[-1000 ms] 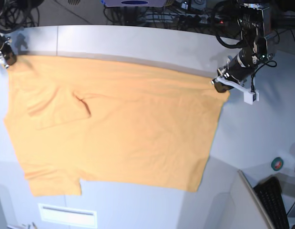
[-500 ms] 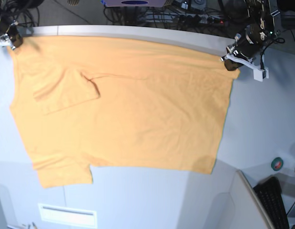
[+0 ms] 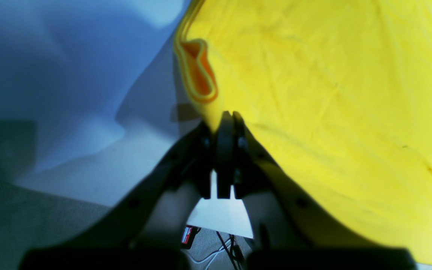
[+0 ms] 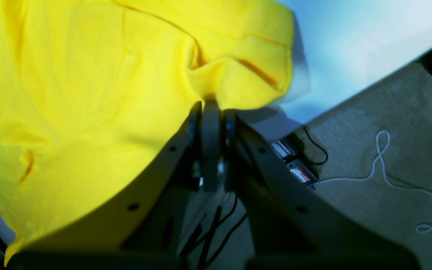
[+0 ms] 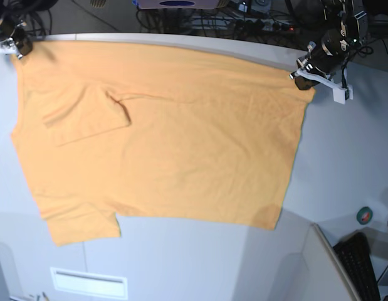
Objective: Layout the t-shirt on the table in an organized manner, then fold the t-shirt properly
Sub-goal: 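Lay the shirt down flat with both grippers, pulling its edge taut, then release the shirt and move both grippers to its side edges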
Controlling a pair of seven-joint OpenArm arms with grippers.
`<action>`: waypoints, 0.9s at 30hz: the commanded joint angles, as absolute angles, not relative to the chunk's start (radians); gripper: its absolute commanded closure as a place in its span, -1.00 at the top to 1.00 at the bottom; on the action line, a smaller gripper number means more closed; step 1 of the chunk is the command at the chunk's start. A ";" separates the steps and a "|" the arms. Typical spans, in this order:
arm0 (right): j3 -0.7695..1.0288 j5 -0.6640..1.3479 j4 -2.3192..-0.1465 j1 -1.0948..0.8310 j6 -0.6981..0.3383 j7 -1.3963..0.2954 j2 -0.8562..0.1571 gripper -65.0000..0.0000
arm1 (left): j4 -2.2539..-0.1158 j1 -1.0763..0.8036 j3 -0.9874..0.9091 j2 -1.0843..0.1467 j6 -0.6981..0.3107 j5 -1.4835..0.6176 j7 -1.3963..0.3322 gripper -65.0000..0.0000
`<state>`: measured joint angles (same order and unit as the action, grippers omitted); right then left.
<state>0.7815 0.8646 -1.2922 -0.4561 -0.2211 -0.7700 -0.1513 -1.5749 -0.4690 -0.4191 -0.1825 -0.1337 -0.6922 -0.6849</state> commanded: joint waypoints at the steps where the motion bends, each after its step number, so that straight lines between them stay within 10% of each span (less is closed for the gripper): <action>1: 0.792 0.872 -1.308 -0.460 -0.223 -0.756 -0.173 -0.76 | -1.587 -0.473 -0.427 -0.191 -0.136 -0.699 -0.667 -0.86; 4: 0.794 0.872 -1.308 -0.461 -0.225 -0.756 -0.173 -0.08 | -1.567 -0.473 -0.429 -0.191 -0.136 -0.699 -0.667 -0.22; 7: 0.805 0.874 -1.317 -0.478 -0.225 -0.754 -0.173 0.02 | -1.546 -0.473 -0.486 -0.182 -0.136 -0.704 -0.667 0.25; 18: 0.911 0.863 -1.535 -0.440 -0.217 -0.751 -0.185 0.03 | -1.621 -0.433 -0.731 -0.156 -0.136 -0.700 -0.671 0.31; 21: 0.905 0.808 -1.442 -0.297 -0.226 -0.754 -0.265 0.04 | -1.702 -0.414 -0.684 -0.166 -0.136 -0.697 -0.668 0.04; 25: 0.777 0.613 -1.208 -0.018 -0.232 -0.745 -0.369 0.05 | -1.662 -0.311 -0.519 -0.217 -0.136 -0.696 -0.671 -1.00; 27: 0.690 0.513 -1.053 0.120 -0.275 -0.694 -0.394 0.05 | -1.592 -0.257 -0.430 -0.237 -0.136 -0.696 -0.670 -1.00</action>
<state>0.6823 0.4877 -1.0252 0.1089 -0.2699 -0.7132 -0.3706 -1.5730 -0.2516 -0.4156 -0.2222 -0.1314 -0.6888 -0.6891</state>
